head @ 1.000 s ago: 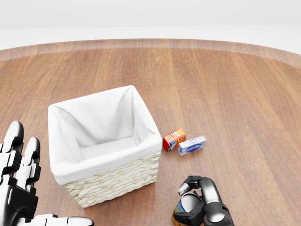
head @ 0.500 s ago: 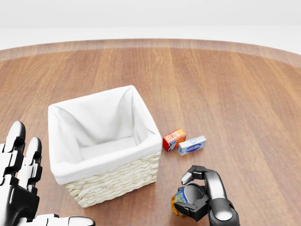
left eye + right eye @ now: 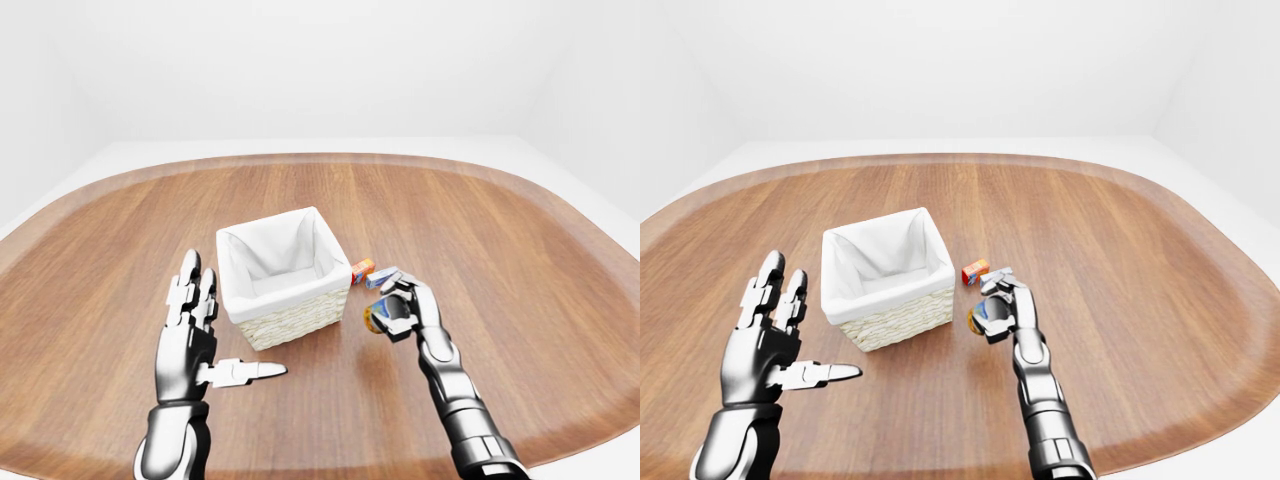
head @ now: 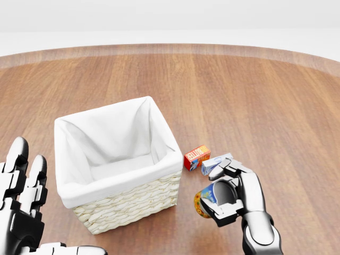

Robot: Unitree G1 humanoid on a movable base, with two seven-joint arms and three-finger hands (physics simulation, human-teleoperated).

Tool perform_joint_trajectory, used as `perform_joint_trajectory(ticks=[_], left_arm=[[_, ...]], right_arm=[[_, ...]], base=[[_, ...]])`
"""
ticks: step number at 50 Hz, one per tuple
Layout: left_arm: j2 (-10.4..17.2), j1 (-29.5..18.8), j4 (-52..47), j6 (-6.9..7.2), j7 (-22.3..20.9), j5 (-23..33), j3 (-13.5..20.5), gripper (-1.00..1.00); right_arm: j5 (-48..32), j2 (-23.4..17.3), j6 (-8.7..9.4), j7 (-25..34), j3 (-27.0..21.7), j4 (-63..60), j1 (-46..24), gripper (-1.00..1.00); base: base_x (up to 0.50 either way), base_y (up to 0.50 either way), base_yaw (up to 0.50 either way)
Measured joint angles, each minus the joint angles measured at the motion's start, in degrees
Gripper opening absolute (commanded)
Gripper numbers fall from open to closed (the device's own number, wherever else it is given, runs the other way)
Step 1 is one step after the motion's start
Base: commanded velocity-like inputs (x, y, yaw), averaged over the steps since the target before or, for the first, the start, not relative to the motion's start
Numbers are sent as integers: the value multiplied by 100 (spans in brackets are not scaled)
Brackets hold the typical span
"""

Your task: Pick up the alphabet soup and put it in the basket.

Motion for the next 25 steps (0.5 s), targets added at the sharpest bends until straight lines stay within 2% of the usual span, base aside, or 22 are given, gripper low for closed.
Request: perform_joint_trajectory(ticks=[6, 10, 25], left_arm=[[-6, 22, -21, -7, -11, -4, 1, 100], [-9, 38, -34, -13, -17, -6, 0, 100], [-20, 94, -103, -19, -40, -26, 5, 100]], right_arm=[[36, 17, 0, 25, 9, -659, 186, -100], [-2, 25, 62, 31, 12, -1100, 304, -100], [-95, 50, 508, 71, -4, -2378, 588, -100]], base=[[0, 0, 0], [0, 0, 0], [0, 0, 0]])
